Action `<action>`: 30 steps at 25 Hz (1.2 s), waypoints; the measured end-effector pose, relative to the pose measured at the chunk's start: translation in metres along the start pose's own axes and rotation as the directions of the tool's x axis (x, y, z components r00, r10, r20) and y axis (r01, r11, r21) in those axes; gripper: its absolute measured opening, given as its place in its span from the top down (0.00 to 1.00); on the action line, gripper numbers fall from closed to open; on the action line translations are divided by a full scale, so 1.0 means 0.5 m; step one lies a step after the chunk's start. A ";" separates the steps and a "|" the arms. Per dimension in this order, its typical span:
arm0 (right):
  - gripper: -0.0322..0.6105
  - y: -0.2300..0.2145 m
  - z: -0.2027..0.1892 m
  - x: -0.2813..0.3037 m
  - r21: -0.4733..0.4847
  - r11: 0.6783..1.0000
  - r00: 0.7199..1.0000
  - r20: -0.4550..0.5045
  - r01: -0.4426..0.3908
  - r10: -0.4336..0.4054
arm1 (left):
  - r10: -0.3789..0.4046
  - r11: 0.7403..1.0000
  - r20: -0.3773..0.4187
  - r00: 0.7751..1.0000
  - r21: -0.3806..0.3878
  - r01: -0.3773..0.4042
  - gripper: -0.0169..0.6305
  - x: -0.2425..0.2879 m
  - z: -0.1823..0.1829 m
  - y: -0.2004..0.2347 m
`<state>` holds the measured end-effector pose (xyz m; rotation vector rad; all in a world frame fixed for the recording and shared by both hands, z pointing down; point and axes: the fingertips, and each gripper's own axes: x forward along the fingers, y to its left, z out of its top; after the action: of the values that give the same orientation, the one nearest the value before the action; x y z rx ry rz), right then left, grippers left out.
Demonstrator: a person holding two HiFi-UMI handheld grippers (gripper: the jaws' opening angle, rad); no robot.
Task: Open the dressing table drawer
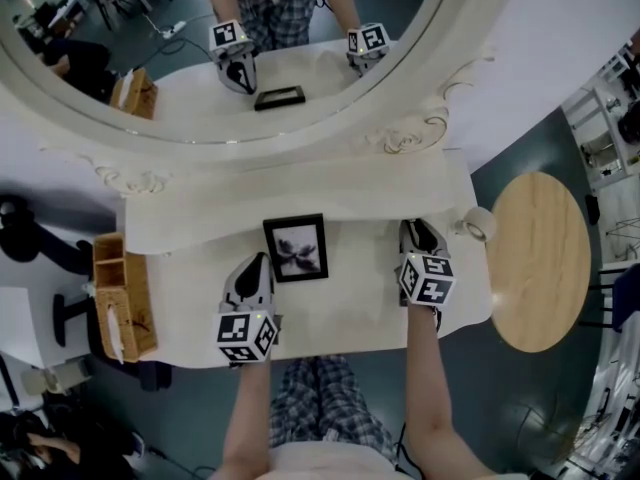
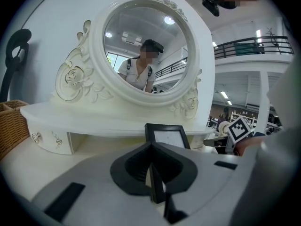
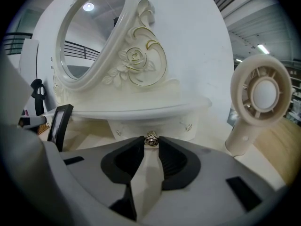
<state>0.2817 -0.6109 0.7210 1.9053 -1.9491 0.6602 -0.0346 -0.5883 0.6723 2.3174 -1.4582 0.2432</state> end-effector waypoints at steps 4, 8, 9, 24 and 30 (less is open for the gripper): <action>0.78 0.001 0.000 0.001 -0.001 1.000 1.000 0.002 0.005 -0.005 | 0.001 1.000 -0.001 1.000 -0.002 -0.001 0.93 -0.001 -0.002 0.000; 0.78 0.000 -0.002 -0.005 -0.001 1.000 1.000 0.000 0.010 -0.010 | -0.001 1.000 0.000 1.000 -0.001 0.001 0.93 -0.004 0.000 -0.004; 0.78 -0.001 -0.003 -0.007 -0.001 1.000 1.000 -0.002 0.012 -0.012 | -0.001 1.000 0.001 1.000 -0.001 0.001 0.93 -0.004 0.001 -0.004; 0.78 0.004 -0.048 -0.072 0.014 0.999 0.999 -0.016 0.029 -0.029 | -0.024 1.000 0.005 1.000 0.006 0.024 0.93 -0.018 0.002 -0.023; 0.78 0.009 -0.067 -0.099 0.025 0.999 0.999 -0.023 0.035 -0.034 | -0.035 0.999 0.005 0.999 0.008 0.035 0.93 -0.022 0.003 -0.030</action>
<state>0.2770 -0.5513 0.7219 1.9340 -1.8984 0.6971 -0.0259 -0.5741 0.6636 2.3497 -1.4204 0.2334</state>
